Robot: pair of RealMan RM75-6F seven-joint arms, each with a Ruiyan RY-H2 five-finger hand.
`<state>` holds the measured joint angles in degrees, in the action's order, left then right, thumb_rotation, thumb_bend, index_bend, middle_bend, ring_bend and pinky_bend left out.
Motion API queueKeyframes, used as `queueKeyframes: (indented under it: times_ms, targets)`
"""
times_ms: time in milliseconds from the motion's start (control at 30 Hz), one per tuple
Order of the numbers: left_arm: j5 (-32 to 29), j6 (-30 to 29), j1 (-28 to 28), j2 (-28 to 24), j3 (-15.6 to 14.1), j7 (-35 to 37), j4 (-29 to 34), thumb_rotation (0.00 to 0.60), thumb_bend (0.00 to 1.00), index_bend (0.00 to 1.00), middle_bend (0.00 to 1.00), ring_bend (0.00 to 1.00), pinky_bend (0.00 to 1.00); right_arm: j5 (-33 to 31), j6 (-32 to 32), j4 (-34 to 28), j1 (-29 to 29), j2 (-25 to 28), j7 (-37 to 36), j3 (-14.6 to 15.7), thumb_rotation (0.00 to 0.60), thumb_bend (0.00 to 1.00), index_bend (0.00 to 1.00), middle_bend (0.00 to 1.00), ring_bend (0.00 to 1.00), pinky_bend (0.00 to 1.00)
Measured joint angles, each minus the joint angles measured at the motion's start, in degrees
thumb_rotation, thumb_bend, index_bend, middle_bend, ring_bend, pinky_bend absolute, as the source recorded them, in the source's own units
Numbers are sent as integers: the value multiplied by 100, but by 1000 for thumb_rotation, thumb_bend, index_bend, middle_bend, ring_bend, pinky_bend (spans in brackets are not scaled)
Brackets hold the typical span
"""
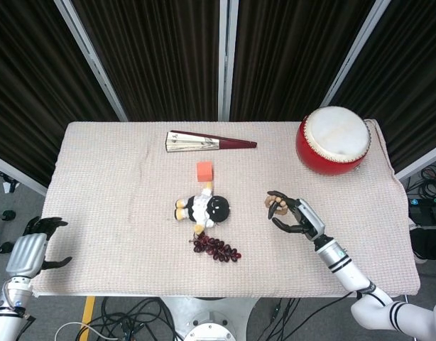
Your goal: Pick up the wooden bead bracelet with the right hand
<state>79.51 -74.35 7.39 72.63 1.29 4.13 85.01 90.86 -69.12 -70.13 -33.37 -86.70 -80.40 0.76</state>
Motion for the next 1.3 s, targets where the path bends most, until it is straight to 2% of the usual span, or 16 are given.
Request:
queueKeyframes:
  times_ms: [200,400,467,533,600,667,733,867,1000,1133,1300]
  targets:
    - [13,-12,-5,1,-15,-14,29,600,0,262,156,108,53,-259,517,95,-43,-9,1610,0,457,197,431,486,52,0]
    - [-7,-15,-24,-1,-25,-2,22,600,0,262,156,108,52,-743,1127,344,-110,-258,3698,-77,457,178,382,441,24,0]
    - [-12,-13,-25,-1,-26,-1,16,600,0,262,156,108,52,-917,1277,458,-127,-384,4435,-113,458,159,322,396,7,0]
    - [-21,-11,-28,-2,-26,9,9,600,0,262,156,108,52,-1086,1359,552,-130,-506,5181,-153,457,135,146,286,0,0]
    - [-26,-12,-35,-5,-28,18,-3,600,0,262,156,108,52,-1232,1388,590,-119,-590,5801,-196,457,122,24,166,0,0]
    - [-35,-3,-30,-5,-21,23,-11,600,0,262,156,108,52,-1380,1346,567,-76,-642,6446,-260,459,121,0,82,0,0]
    - [-39,-11,-29,-6,-11,33,-18,600,0,262,156,108,52,-1477,1165,441,19,-627,6913,-329,459,121,0,53,0,0]
    - [-54,-56,-41,12,14,34,-50,600,0,262,156,108,52,-1549,627,-87,313,-331,7176,-419,464,121,0,40,0,0]
    - [-65,-94,-44,57,36,-40,-79,600,0,261,156,108,53,-1546,119,-814,715,286,7226,-415,465,121,0,5,0,0]
    - [-68,-200,-53,134,72,-196,-103,600,0,261,156,108,53,-1439,-476,-1601,1254,1060,7239,-282,461,121,0,0,0,0]
    - [-64,-406,-89,273,118,-463,-151,600,0,261,156,108,53,-1053,-1239,-2112,1862,1658,7250,-14,453,156,0,0,0,0]
